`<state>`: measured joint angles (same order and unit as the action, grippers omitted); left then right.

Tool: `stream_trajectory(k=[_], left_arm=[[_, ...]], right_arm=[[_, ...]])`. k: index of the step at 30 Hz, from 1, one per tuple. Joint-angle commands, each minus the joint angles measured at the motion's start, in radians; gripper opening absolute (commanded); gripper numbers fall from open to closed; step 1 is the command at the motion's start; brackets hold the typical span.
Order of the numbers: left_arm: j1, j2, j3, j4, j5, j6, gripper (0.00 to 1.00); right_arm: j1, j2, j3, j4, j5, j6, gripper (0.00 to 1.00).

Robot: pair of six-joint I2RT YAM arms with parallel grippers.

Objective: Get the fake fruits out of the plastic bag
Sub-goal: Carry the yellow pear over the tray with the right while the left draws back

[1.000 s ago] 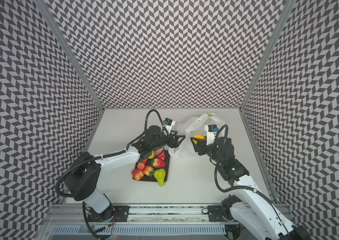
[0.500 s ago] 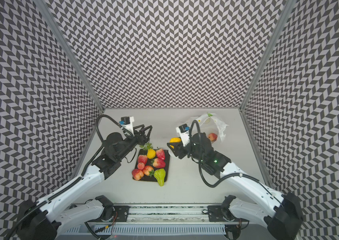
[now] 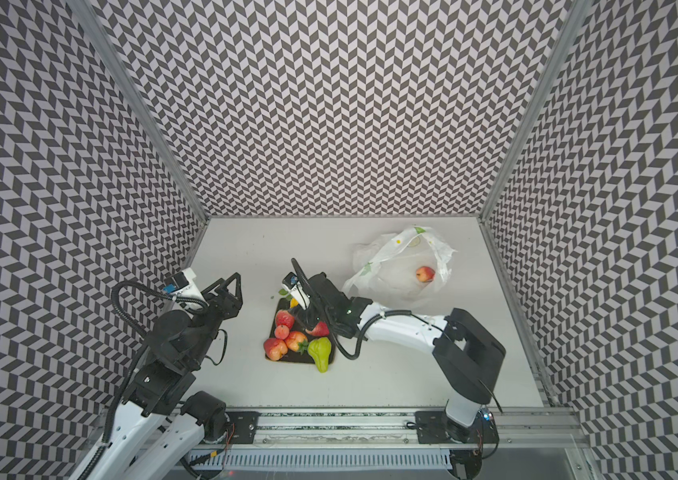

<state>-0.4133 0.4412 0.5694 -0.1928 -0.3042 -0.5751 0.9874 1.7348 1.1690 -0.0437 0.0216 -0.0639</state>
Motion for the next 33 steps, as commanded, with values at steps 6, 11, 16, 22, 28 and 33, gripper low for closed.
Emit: stream_trajectory(k=[6, 11, 16, 22, 28, 33], left_arm=[[0.005, -0.072, -0.015, -0.116, -0.077, -0.029, 0.55], [0.005, -0.068, -0.015, -0.119, -0.076, -0.034, 0.55], [0.005, -0.068, -0.011, -0.122, -0.074, -0.032, 0.55], [0.004, -0.069, -0.008, -0.122, -0.076, -0.029, 0.55], [0.005, -0.062, 0.001, -0.122, -0.076, -0.024, 0.55], [0.005, -0.050, 0.008, -0.114, -0.069, -0.020, 0.55]], right_arm=[[0.020, 0.103, 0.080, 0.026, 0.058, -0.027, 0.47], [0.020, 0.139, 0.103, 0.026, 0.057, -0.035, 0.47], [0.022, 0.159, 0.107, 0.028, 0.053, -0.034, 0.49], [0.025, 0.183, 0.110, 0.019, 0.054, -0.027, 0.52], [0.026, 0.167, 0.111, 0.016, 0.067, -0.020, 0.65], [0.028, 0.125, 0.115, 0.006, 0.062, -0.025, 0.72]])
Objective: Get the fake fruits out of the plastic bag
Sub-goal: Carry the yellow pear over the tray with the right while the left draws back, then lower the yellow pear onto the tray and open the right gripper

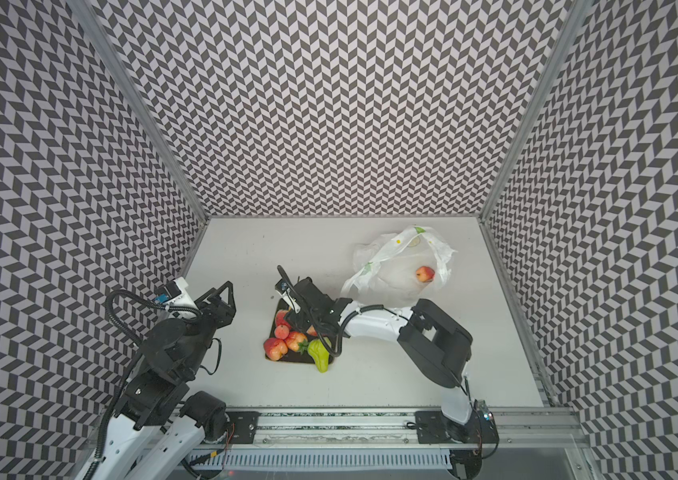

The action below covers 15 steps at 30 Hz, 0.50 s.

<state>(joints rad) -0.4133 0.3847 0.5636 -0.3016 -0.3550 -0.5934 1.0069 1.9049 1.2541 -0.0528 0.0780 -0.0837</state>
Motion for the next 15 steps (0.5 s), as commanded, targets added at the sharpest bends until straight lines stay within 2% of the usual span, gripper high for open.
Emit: stream_trajectory(k=[1, 5, 9, 15], left_arm=[[0.004, 0.009, 0.014, -0.002, -0.014, -0.001, 0.55], [0.005, 0.021, 0.018, 0.008, 0.000, 0.006, 0.55], [0.005, 0.045, 0.019, 0.042, 0.037, 0.026, 0.56], [0.004, 0.162, 0.032, 0.175, 0.248, 0.095, 0.58]], right_arm=[[0.008, -0.049, 0.036, 0.005, 0.003, -0.007, 0.73], [0.009, -0.099, 0.040, -0.016, -0.017, 0.004, 0.75], [0.009, -0.245, 0.015, -0.003, -0.026, 0.028, 0.74], [0.000, -0.543, -0.131, 0.031, 0.100, 0.111, 0.71]])
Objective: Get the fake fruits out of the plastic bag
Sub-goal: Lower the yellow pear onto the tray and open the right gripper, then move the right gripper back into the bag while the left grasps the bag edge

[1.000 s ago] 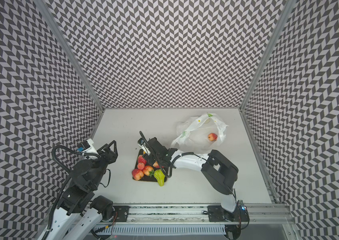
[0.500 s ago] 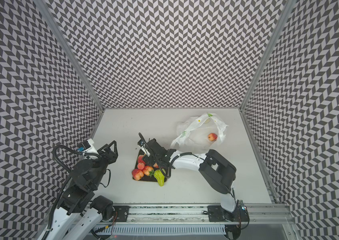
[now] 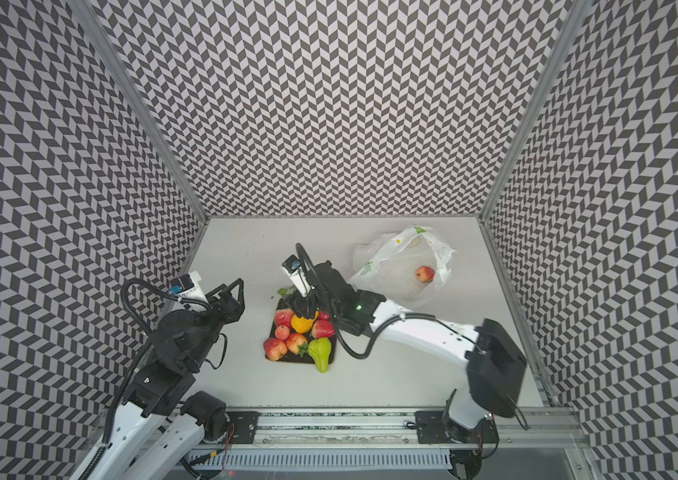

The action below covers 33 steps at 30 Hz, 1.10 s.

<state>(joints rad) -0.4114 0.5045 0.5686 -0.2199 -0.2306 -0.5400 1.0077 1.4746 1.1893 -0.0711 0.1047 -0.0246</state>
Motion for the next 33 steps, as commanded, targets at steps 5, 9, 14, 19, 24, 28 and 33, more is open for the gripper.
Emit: stream_trajectory(k=[5, 9, 14, 19, 24, 28, 33], left_arm=[[-0.012, 0.198, 0.066, 0.195, 0.317, 0.068, 0.59], [-0.138, 0.313, 0.091, 0.270, 0.278, 0.074, 0.65], [-0.332, 0.500, 0.154, 0.352, 0.188, 0.107, 0.74], [-0.365, 0.718, 0.237, 0.428, 0.211, 0.135, 0.82], [-0.365, 0.927, 0.353, 0.431, 0.281, 0.177, 0.93], [-0.367, 1.062, 0.410, 0.480, 0.386, 0.184, 0.93], [-0.371, 1.209, 0.479, 0.503, 0.437, 0.190, 0.81]], right_arm=[[-0.117, -0.358, -0.223, -0.049, 0.199, 0.243, 0.66], [-0.299, -0.492, -0.347, -0.144, 0.195, 0.406, 0.58], [-0.481, -0.502, -0.429, -0.176, 0.126, 0.493, 0.54], [-0.548, -0.354, -0.412, -0.095, 0.144, 0.507, 0.54], [-0.582, -0.186, -0.364, -0.028, 0.237, 0.495, 0.58], [-0.623, -0.105, -0.344, 0.004, 0.299, 0.466, 0.60], [-0.695, -0.064, -0.358, 0.019, 0.340, 0.444, 0.61]])
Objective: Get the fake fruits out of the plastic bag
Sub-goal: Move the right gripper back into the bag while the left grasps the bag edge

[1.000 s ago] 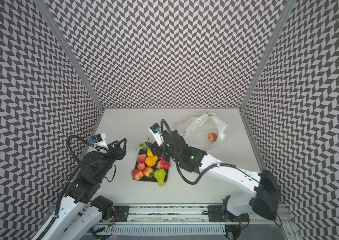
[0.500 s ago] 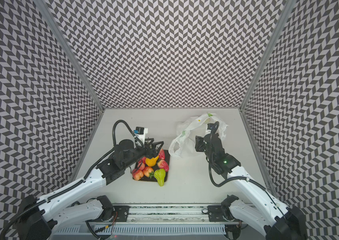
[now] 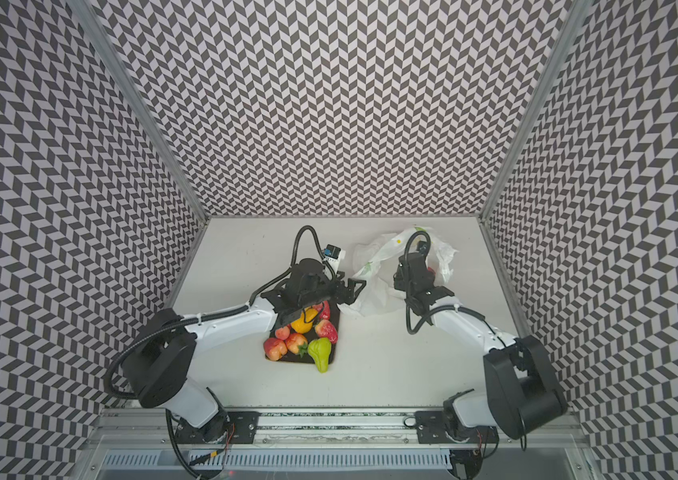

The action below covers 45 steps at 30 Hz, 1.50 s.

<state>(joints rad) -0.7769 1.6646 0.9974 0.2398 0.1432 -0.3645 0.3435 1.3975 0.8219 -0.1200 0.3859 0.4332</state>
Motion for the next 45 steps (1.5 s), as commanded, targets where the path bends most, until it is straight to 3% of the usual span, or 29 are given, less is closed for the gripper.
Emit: stream_trajectory(k=[1, 2, 8, 15, 26, 41, 45], left_arm=[[-0.005, 0.079, 0.068, 0.042, 0.068, 0.015, 0.76], [-0.005, 0.102, 0.081, 0.044, 0.074, 0.010, 0.74], [-0.013, 0.206, 0.157, 0.059, 0.127, -0.012, 0.32], [-0.068, 0.188, 0.133, 0.067, 0.135, -0.011, 0.00], [-0.168, 0.125, 0.061, 0.104, 0.095, -0.062, 0.00], [-0.229, 0.110, 0.078, 0.104, 0.082, -0.059, 0.00], [-0.241, 0.103, 0.079, 0.107, 0.083, -0.060, 0.00]], right_arm=[[-0.045, 0.021, 0.003, 0.069, 0.055, -0.013, 0.61], [-0.059, 0.028, 0.001, 0.069, 0.045, -0.014, 0.62], [-0.164, 0.069, -0.020, 0.056, -0.071, 0.025, 0.65], [-0.219, 0.077, -0.098, 0.042, -0.210, 0.097, 0.67], [-0.226, 0.062, -0.040, 0.033, -0.148, 0.078, 0.75], [-0.253, 0.201, 0.059, 0.085, -0.144, 0.099, 0.68], [-0.259, 0.248, 0.082, 0.079, -0.131, 0.101, 0.71]])
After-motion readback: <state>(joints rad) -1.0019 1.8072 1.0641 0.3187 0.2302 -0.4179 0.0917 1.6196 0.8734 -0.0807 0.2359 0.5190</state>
